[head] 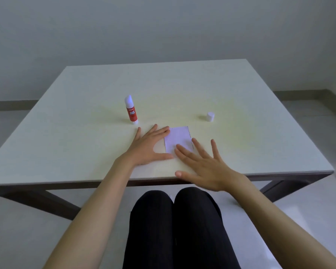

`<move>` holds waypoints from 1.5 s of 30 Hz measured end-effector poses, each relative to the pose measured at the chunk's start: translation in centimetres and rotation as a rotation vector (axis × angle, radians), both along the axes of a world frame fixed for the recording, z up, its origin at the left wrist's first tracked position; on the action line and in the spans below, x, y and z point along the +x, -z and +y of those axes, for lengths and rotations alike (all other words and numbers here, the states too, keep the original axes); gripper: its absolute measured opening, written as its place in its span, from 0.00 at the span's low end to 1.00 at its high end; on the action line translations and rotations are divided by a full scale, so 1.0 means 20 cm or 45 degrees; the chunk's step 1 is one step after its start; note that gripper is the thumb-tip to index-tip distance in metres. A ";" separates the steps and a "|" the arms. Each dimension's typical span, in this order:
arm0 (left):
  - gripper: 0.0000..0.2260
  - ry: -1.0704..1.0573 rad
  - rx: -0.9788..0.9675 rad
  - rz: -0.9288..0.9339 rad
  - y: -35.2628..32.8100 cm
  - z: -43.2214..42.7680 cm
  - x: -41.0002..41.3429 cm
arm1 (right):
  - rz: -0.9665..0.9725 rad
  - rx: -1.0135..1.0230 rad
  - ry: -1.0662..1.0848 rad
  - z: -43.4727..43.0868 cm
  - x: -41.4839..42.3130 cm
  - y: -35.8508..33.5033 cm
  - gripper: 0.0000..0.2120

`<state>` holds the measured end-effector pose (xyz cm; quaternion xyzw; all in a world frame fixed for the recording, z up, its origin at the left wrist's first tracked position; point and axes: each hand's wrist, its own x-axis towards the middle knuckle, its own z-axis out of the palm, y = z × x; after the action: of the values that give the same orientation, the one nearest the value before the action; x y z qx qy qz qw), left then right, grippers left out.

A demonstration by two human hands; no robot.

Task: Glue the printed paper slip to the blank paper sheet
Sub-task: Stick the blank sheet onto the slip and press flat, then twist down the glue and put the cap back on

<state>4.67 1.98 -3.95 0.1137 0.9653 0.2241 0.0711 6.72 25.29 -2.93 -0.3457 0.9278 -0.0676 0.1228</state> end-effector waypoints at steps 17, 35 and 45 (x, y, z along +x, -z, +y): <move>0.23 -0.643 0.763 0.653 -0.07 -0.03 0.05 | 0.264 -0.168 0.244 0.03 0.00 0.06 0.40; 0.07 -0.740 1.440 0.312 -0.29 0.12 -0.07 | 0.234 -1.025 0.609 -0.04 0.01 -0.03 0.27; 0.06 -0.543 1.603 0.266 -0.43 0.33 0.04 | -1.938 -2.127 0.894 -0.21 -0.06 -0.29 0.23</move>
<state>5.49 8.66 4.57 -0.0386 0.6535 0.7412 -0.1484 5.48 21.10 2.89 0.0843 0.3284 -0.8715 0.3544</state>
